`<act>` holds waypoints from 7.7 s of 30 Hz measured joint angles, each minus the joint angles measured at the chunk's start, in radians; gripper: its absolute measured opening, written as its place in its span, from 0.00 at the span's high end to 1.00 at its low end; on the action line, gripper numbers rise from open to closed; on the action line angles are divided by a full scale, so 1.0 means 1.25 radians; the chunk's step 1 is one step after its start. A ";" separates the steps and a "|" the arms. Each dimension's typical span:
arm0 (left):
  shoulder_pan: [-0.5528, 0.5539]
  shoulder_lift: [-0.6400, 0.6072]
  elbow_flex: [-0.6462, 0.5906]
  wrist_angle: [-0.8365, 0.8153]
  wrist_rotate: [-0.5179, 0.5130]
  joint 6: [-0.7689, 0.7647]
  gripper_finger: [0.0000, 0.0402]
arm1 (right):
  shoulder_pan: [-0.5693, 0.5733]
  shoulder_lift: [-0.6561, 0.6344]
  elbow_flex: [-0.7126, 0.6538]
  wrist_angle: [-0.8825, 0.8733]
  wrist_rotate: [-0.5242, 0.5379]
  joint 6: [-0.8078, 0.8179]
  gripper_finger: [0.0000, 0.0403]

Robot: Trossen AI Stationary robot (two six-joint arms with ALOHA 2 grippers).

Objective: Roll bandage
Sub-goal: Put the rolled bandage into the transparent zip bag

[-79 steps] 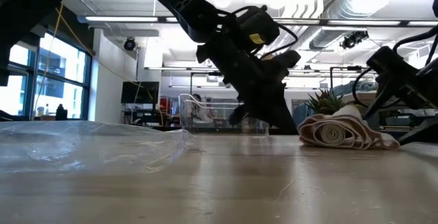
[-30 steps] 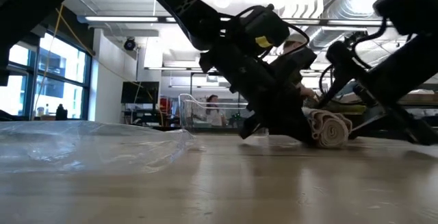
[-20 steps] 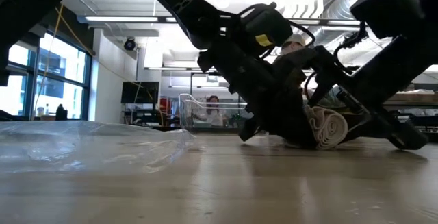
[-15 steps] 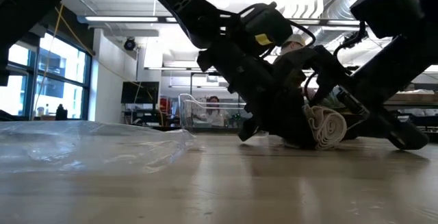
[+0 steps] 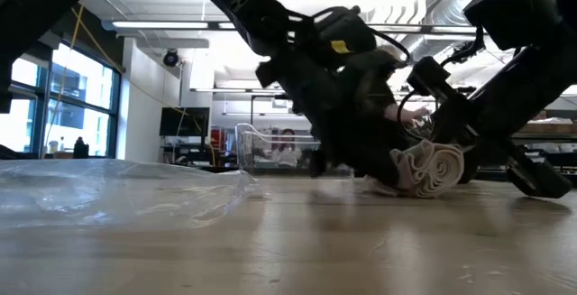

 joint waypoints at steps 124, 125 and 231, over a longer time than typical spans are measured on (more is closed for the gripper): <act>-0.017 -0.520 -0.172 -0.349 -0.304 1.055 1.00 | -0.192 -0.225 0.356 -0.132 -0.056 -0.596 0.91; -0.017 -0.510 -0.166 -0.349 -0.300 1.056 1.00 | -0.192 -0.220 0.356 -0.109 -0.061 -0.595 0.91; -0.421 -0.860 -0.652 -0.114 -0.303 0.094 0.93 | -0.185 -0.260 0.489 -0.897 -0.107 -0.459 0.47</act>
